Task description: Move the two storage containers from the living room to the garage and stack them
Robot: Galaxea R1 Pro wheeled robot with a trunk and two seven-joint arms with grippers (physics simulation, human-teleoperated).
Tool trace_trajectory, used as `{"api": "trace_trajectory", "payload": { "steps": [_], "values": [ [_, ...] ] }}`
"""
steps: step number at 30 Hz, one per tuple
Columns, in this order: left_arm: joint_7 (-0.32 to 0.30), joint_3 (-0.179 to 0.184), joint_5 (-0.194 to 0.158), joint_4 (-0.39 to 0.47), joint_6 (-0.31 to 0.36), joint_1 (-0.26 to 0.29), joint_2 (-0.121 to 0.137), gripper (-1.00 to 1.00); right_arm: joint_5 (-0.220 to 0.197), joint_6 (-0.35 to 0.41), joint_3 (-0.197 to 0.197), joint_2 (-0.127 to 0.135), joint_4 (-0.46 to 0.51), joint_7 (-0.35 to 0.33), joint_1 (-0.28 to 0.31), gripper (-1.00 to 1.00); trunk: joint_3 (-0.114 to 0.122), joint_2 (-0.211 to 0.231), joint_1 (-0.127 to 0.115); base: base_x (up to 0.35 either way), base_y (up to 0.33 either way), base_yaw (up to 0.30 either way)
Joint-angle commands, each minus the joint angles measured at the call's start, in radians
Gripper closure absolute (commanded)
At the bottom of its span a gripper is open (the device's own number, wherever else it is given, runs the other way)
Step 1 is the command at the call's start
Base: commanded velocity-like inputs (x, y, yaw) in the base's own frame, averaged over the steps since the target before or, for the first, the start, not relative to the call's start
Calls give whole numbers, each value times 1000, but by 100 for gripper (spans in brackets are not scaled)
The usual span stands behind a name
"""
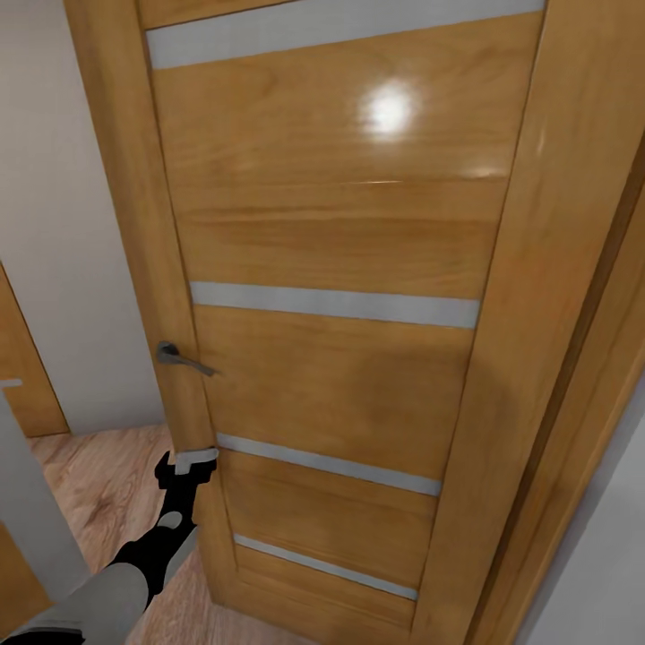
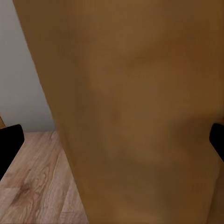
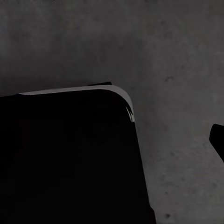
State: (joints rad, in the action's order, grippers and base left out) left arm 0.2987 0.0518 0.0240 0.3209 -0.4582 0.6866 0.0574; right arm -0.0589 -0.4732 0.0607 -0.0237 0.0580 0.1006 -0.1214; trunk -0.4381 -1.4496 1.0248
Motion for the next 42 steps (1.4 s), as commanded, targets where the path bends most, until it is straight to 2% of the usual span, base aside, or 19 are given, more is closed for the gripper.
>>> {"api": "trace_trajectory", "payload": {
  "steps": [1,12,23,33,42],
  "values": [
    [8,3,1,-1,-2,1,1,-100,-4,-2,5,-1,2,-2,0,-100,-1,0,0,88,61,-10],
    [8,3,-3,-1,-2,0,3,-100,-4,-2,1,-4,2,-1,0,-100,-1,0,0,155,104,-22],
    [7,6,-1,0,-2,-1,1,-100,-4,-2,-1,-5,2,-1,0,-100,-1,0,0,12,7,-220],
    [7,6,0,0,-2,-1,1,-100,-4,-2,-1,-5,2,-1,0,-100,-1,0,0,0,0,-80],
    [7,6,0,0,-2,-1,0,-100,-5,-2,0,-5,2,-1,0,-100,-1,0,0,92,16,-245]
  ]
}}
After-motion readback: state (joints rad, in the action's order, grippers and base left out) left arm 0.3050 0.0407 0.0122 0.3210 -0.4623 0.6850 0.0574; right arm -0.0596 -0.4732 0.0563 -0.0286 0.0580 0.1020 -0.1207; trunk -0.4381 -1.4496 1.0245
